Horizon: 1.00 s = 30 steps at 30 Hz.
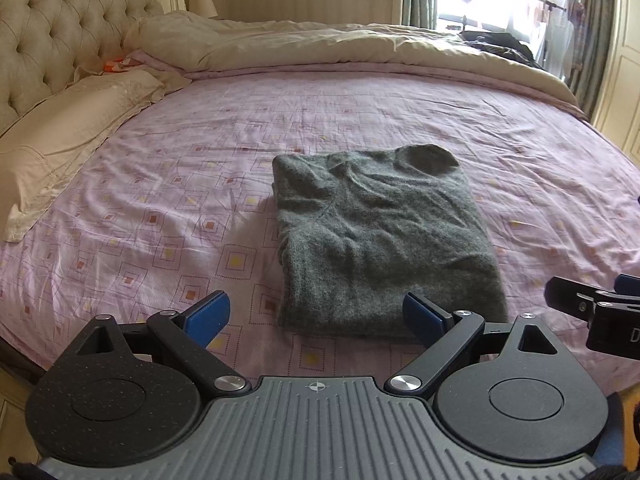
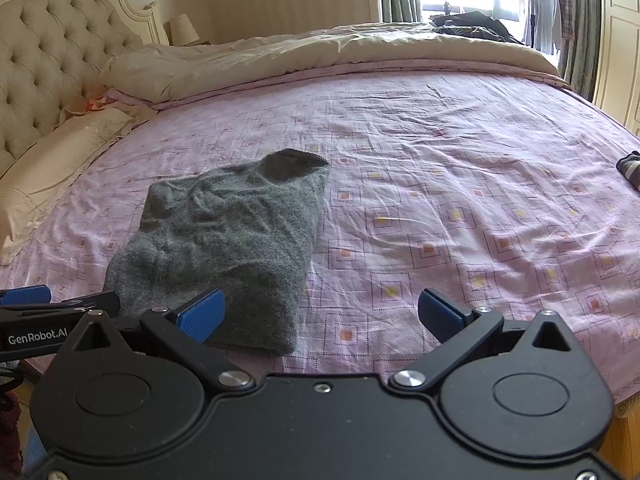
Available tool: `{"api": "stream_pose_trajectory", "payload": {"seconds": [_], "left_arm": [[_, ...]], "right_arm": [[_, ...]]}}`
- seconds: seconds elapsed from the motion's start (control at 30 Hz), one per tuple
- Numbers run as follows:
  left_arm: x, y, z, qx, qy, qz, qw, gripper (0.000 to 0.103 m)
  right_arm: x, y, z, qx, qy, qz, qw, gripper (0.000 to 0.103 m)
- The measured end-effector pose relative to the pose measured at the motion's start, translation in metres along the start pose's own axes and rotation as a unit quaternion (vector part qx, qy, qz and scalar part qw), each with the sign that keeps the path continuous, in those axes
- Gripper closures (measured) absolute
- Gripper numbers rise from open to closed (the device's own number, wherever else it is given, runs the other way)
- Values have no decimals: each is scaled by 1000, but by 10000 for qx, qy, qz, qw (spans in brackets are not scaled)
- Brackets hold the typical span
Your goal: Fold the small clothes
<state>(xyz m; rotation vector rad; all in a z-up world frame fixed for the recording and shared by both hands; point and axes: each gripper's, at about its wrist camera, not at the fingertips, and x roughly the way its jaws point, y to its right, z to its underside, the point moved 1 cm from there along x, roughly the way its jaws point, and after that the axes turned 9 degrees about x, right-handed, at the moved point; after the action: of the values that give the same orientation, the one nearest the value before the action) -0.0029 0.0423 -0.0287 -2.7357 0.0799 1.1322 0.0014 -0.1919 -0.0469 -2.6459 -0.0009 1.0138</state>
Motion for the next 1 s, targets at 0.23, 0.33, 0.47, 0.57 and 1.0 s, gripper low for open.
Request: {"api": "stream_pose_trajectory", "payload": {"seconds": [0.23,0.33,0.47,0.57,1.0], "left_arm": [[1,-5,-2,-70,-33,38,10000,9],[1,-5,-2,-82,-42,39,9999,9],[1,-5,-3,-69,-62,50,9999,9],[2,-6,-4,-70,-70,47,9999,9],[3,-6,-8,-55,-92,56,9999,9]], "right_arm": [[2,-3,-2,-23,-91,162,9998,0],[3,-3,-2,-15,-115,179,9998,0],[3,-3,-2,-15,-114,180,9998,0],[3,-4,-3,-13,-125,198,9997,0],[3,-5,-6,15,-131,203,9997,0]]}}
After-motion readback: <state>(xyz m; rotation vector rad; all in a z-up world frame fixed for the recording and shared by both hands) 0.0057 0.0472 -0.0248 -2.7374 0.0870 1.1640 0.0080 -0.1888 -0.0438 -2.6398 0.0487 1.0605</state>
